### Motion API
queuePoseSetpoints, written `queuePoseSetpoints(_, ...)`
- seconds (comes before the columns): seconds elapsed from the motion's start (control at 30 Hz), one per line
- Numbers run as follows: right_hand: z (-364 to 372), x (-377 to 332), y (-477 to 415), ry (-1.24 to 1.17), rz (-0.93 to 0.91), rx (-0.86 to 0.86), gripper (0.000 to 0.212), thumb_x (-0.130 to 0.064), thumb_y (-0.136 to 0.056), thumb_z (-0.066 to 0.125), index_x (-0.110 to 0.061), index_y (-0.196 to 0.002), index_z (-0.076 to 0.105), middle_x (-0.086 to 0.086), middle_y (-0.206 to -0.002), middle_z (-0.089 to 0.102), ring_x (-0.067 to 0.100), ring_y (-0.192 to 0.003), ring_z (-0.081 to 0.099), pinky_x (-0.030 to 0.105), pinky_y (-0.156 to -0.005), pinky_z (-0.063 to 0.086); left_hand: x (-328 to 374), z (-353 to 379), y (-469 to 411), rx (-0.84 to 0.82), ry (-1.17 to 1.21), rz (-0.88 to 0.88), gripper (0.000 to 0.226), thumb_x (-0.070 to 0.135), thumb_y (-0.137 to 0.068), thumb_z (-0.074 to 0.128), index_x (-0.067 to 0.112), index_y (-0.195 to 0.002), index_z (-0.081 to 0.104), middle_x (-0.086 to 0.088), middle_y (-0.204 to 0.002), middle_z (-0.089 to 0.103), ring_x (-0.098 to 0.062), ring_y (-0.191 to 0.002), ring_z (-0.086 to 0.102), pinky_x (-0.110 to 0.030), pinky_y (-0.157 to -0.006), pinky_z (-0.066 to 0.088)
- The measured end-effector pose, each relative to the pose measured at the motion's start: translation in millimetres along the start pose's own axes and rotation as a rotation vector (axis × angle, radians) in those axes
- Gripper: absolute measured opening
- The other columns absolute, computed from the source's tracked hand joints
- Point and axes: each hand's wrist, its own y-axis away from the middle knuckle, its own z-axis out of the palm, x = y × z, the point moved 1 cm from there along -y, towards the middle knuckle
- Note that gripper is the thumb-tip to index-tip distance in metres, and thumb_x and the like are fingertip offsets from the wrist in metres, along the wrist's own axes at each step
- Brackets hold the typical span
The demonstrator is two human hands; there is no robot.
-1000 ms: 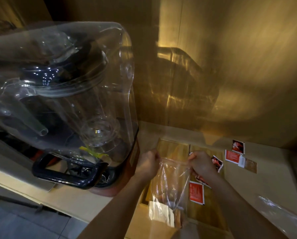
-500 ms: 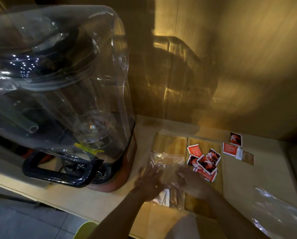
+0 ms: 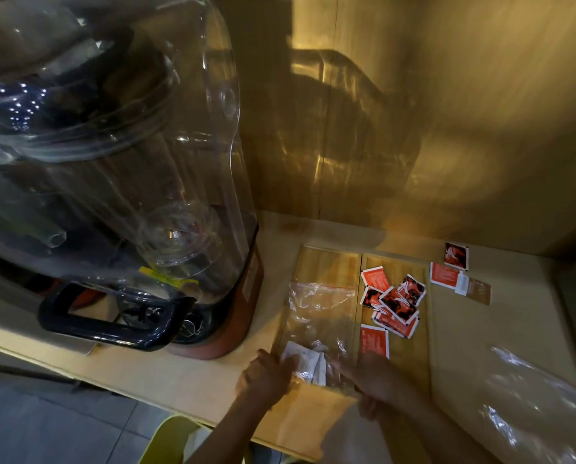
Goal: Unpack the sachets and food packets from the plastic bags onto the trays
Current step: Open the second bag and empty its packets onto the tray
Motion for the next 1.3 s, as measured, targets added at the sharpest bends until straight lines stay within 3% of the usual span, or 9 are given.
queuePoseSetpoints(0.17, 1, 3, 5, -0.374, 0.128, -0.057, 0.03, -0.026, -0.086, 0.062, -0.004, -0.07, 0.049, 0.015, -0.053, 0.057, 0.017, -0.033, 0.056, 0.02, -0.031, 0.041, 7, -2, 11, -0.073, 0.576, -0.016, 0.026, 0.021, -0.088, 0.06, 0.001, -0.071, 0.063, -0.011, -0.057, 0.058, -0.018, -0.043, 0.054, -0.022, -0.04, 0.043)
queuePoseSetpoints(0.4, 1, -6, 12, -0.741, 0.057, 0.026, 0.013, 0.012, -0.079, 0.059, 0.003, -0.084, 0.051, 0.014, -0.061, 0.053, 0.019, -0.045, 0.05, 0.021, -0.032, 0.04, 14, -7, 15, -0.151, 0.76, -0.109, 0.02, 0.016, -0.091, 0.054, 0.001, -0.086, 0.066, -0.009, -0.059, 0.059, -0.019, -0.049, 0.056, -0.022, -0.042, 0.046)
queuePoseSetpoints(0.6, -18, -20, 13, -0.827, -0.09, 0.126, 0.015, 0.009, -0.076, 0.064, -0.004, -0.072, 0.058, 0.012, -0.057, 0.059, 0.019, -0.047, 0.053, 0.028, -0.048, 0.046, 41, -25, 17, 0.0, 0.787, 0.011, 0.024, 0.013, -0.089, 0.054, 0.011, -0.065, 0.055, -0.003, -0.05, 0.054, -0.012, -0.041, 0.051, -0.02, -0.045, 0.041)
queuePoseSetpoints(0.77, -31, -32, 16, -0.869, -0.211, 0.133, 0.02, 0.013, -0.074, 0.063, -0.006, -0.076, 0.059, 0.004, -0.049, 0.059, 0.013, -0.038, 0.051, 0.023, -0.039, 0.044, 54, -44, 17, 0.062, 0.711, 0.188, 0.018, 0.006, -0.088, 0.051, 0.011, -0.071, 0.055, -0.004, -0.058, 0.056, -0.015, -0.05, 0.054, -0.026, -0.052, 0.044)
queuePoseSetpoints(0.93, -12, -16, 16, -0.813, -0.052, -0.02, 0.023, 0.012, -0.077, 0.055, -0.01, -0.079, 0.052, 0.009, -0.051, 0.05, 0.015, -0.035, 0.046, 0.022, -0.036, 0.043, 37, -38, 13, -0.074, 0.492, 0.042, 0.014, -0.001, -0.081, 0.056, 0.006, -0.069, 0.059, -0.007, -0.059, 0.055, -0.015, -0.053, 0.051, -0.022, -0.046, 0.041)
queuePoseSetpoints(1.0, 0, -10, 16, -0.817, 0.035, -0.066, 0.011, -0.002, -0.082, 0.06, -0.008, -0.077, 0.052, 0.009, -0.054, 0.048, 0.018, -0.042, 0.047, 0.025, -0.04, 0.046, 24, -34, 9, -0.132, 0.438, -0.018, 0.006, -0.001, -0.075, 0.06, 0.003, -0.073, 0.064, -0.009, -0.066, 0.057, -0.016, -0.059, 0.053, -0.022, -0.047, 0.047)
queuePoseSetpoints(1.1, 8, -7, 13, -0.827, 0.151, -0.072, 0.029, -0.029, -0.084, 0.063, -0.003, -0.072, 0.054, 0.01, -0.056, 0.051, 0.019, -0.042, 0.051, 0.024, -0.039, 0.046, 18, -29, 5, -0.218, 0.561, -0.069, 0.018, 0.015, -0.077, 0.067, 0.006, -0.092, 0.07, -0.01, -0.086, 0.067, -0.018, -0.077, 0.061, -0.028, -0.057, 0.055)
queuePoseSetpoints(1.2, 7, -12, 8, -0.829, 0.233, -0.16, 0.034, -0.034, -0.083, 0.063, -0.005, -0.065, 0.057, 0.005, -0.05, 0.053, 0.013, -0.036, 0.049, 0.019, -0.038, 0.042, 30, -27, 4, -0.214, 0.611, -0.075, 0.032, 0.032, -0.081, 0.067, 0.006, -0.1, 0.07, -0.009, -0.082, 0.07, -0.013, -0.057, 0.064, -0.02, -0.043, 0.046)
queuePoseSetpoints(1.3, 4, -17, -1, -0.88, 0.203, -0.114, 0.022, -0.019, -0.085, 0.06, -0.006, -0.068, 0.062, -0.001, -0.038, 0.048, 0.008, -0.029, 0.041, 0.016, -0.036, 0.033, 44, -25, 1, -0.146, 0.611, -0.017, 0.026, 0.023, -0.089, 0.057, 0.0, -0.098, 0.066, -0.009, -0.07, 0.063, -0.012, -0.045, 0.054, -0.019, -0.038, 0.04)
